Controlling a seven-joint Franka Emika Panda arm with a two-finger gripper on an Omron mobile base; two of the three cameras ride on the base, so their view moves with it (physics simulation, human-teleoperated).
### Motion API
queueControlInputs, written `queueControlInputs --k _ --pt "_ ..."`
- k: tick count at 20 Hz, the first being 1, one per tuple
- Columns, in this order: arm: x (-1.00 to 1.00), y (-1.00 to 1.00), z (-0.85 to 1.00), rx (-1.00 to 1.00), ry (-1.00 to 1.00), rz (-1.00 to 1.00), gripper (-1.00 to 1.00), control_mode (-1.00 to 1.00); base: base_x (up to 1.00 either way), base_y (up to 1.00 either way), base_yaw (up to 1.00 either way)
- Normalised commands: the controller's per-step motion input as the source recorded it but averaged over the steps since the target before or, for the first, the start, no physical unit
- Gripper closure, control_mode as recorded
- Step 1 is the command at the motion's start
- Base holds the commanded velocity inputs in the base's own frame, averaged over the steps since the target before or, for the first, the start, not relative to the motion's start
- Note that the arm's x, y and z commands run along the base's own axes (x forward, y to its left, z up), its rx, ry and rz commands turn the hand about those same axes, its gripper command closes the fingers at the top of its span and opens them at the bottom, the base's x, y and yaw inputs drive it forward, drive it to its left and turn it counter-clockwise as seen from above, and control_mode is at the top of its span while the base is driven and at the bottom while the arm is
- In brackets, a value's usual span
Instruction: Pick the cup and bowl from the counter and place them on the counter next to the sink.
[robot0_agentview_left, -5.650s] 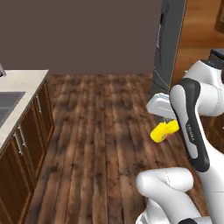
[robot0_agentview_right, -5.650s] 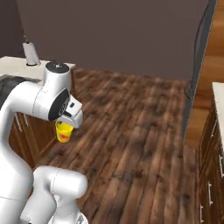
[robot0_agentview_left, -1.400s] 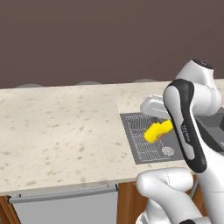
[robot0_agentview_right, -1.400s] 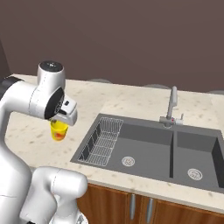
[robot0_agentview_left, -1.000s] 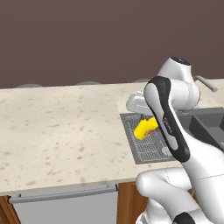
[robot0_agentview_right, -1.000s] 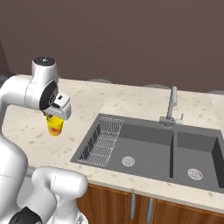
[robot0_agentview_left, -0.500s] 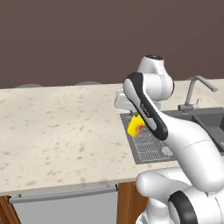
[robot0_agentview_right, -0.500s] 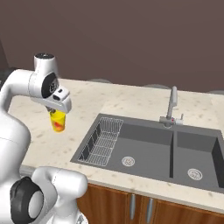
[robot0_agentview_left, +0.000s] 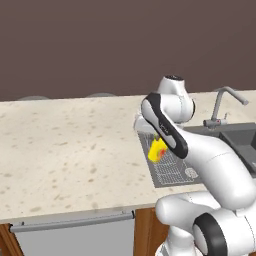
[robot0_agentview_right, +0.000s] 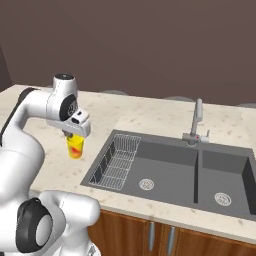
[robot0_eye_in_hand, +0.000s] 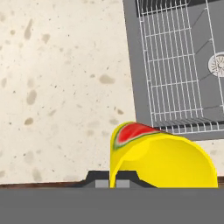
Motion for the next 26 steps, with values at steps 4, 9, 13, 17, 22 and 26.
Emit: queueControlInputs --k 4,9,13,17,22,26 --pt "0.00 -0.04 -0.47 0.00 -0.02 0.00 1.00 -1.00 0.00 0.00 0.00" --pt "0.01 0.05 -0.26 0.00 -0.04 0.00 1.00 -1.00 0.00 0.00 0.00" --pt "0.13 0.14 -0.18 0.00 -0.01 0.00 1.00 -1.00 0.00 0.00 0.00" --pt "0.20 0.16 -0.12 0.00 0.00 0.00 1.00 -1.00 0.00 0.00 0.00" --pt "0.27 0.19 -0.26 0.00 0.00 0.00 1.00 -1.00 0.00 0.00 0.00" --pt "0.27 0.16 -0.30 0.00 0.00 0.00 1.00 -1.00 0.00 0.00 0.00"
